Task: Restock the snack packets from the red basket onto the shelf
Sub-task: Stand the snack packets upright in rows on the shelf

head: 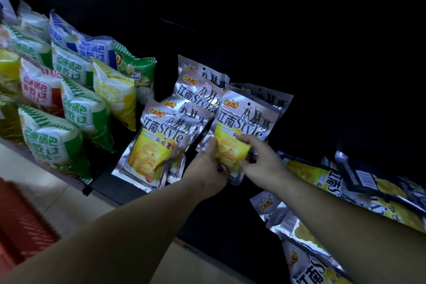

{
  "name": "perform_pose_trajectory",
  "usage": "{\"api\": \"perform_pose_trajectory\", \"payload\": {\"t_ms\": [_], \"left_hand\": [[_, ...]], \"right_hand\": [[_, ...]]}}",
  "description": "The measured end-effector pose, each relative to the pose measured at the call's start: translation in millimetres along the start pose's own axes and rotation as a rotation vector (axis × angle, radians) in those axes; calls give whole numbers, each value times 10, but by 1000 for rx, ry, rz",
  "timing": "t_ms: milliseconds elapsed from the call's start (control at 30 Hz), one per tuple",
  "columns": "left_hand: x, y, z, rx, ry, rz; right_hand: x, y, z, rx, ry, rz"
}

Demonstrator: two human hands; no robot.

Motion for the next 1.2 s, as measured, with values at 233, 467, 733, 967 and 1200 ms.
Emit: {"api": "perform_pose_trajectory", "payload": {"t_ms": [233,467,733,967,1200], "left_hand": [[173,88,38,-8,110,-17],[134,13,-71,-165,12,17],[165,-61,-46,-233,-57,64],[413,328,-102,-228,60,-92],[394,706,-1438,-43,-597,37]], "right_hand": [[138,48,412,-42,254,5],[99,139,232,56,36,-95],[187,85,169,319,-102,-104],[647,106,589,558,42,-142],[1226,709,748,817,-218,-365]]}}
Point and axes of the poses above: each hand's wrist, its own x-axis away from the middle knuckle, its own z-axis out of the back of the hand, y = z × x, the point moved 8 cm from there along -x, towards the middle knuckle, and after that the axes turned 15 degrees about -y, right-handed, at the moved point
